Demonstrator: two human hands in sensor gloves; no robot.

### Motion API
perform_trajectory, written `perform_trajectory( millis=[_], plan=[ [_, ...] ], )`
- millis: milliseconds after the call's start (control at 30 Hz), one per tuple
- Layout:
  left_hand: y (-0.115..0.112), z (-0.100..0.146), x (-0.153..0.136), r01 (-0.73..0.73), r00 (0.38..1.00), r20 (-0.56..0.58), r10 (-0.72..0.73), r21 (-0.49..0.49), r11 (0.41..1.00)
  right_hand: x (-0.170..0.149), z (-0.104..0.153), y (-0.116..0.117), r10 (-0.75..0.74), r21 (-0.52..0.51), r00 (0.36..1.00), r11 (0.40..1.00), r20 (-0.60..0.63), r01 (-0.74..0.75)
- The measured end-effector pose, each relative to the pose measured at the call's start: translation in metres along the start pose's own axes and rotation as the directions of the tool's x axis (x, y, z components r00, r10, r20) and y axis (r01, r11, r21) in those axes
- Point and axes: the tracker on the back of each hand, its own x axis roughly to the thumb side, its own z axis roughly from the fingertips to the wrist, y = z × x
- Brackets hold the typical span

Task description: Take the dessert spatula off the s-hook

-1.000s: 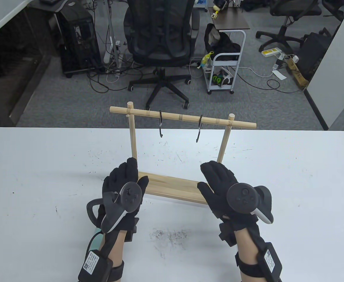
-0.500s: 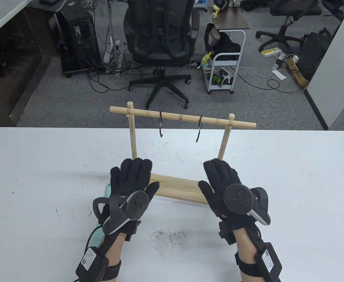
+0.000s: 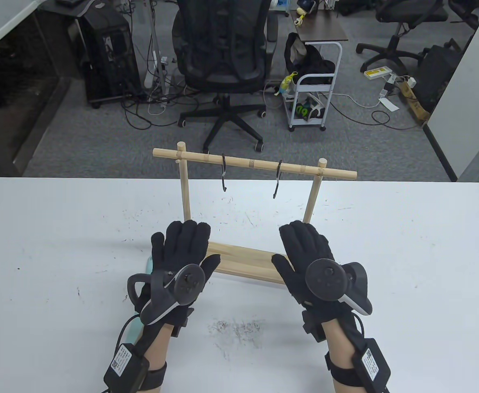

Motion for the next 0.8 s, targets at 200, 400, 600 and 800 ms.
perform_trajectory(
  millis=[200,400,600,800],
  plan=[
    [0.0012,0.0001,-0.0009,-0.013,1.000,0.002,0.013,0.005,1.000,-0.0001,0.0003,0.0005,0.001,0.002,1.000,1.000,-0.001,-0.001],
    [0.0013,0.0005,-0.0020,-0.017,1.000,0.002,0.017,0.008,1.000,0.0011,-0.0001,0.0020,0.009,0.013,1.000,1.000,-0.002,-0.009],
    [0.0017,0.0007,-0.0028,-0.012,1.000,0.000,0.012,0.007,1.000,0.0018,-0.0009,0.0033,0.009,0.019,1.000,1.000,0.001,-0.009],
    [0.0019,0.0007,-0.0033,-0.009,1.000,-0.002,0.009,0.005,1.000,0.0020,-0.0017,0.0045,0.003,0.027,1.000,1.000,0.003,-0.003]
  ],
)
